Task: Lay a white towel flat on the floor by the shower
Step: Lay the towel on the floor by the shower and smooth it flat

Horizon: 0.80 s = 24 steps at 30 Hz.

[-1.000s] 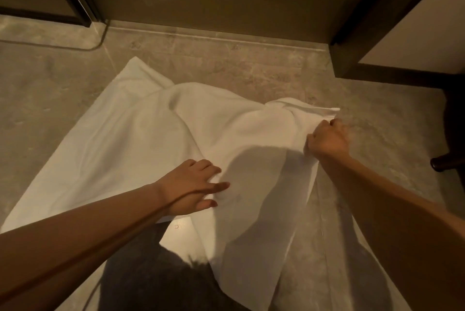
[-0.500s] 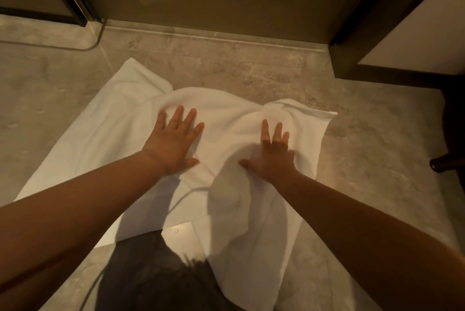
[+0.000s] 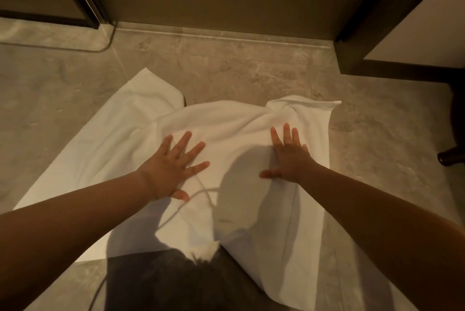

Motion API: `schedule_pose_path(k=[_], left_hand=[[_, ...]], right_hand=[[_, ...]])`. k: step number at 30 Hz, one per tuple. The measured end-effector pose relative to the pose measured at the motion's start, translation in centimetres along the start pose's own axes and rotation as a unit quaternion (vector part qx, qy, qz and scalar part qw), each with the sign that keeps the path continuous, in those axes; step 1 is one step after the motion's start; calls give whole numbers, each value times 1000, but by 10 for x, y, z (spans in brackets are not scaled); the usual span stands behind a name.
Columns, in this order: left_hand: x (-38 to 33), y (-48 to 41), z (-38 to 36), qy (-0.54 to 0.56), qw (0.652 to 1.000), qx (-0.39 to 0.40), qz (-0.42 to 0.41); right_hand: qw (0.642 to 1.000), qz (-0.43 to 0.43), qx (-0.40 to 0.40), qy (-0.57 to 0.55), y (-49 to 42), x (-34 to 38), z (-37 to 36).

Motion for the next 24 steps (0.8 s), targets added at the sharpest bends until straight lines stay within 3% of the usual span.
schedule_pose_path(k=[4, 6, 9, 11, 13, 16, 24], left_hand=[[-13, 8, -3, 8, 999, 22, -24], [-13, 11, 4, 31, 999, -4, -26], [4, 10, 45, 81, 976, -202, 13], [32, 2, 63, 167, 946, -258, 103], [59, -15, 50, 288, 922, -173, 195], [60, -30, 24, 309, 930, -55, 193], [29, -6, 5, 236, 955, -107, 146]], right_hand=[[1000, 9, 17, 18, 3, -2, 1], [1000, 11, 15, 21, 4, 0, 2], [998, 40, -37, -17, 4, 15, 5], [995, 54, -58, -55, 3, 31, 3], [997, 39, -33, -49, 0, 40, -5], [999, 22, 13, 34, -4, 40, -14], [995, 59, 35, 75, 4, 21, -22]])
Point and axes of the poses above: each hand's wrist, its own y-axis away from the middle knuckle, its own z-axis out of the back of the hand, x = y × z, the point moved 6 cm from there along -y, towards the middle knuckle, and after that the axes turned 3 degrees about z, right-handed, at the moved point
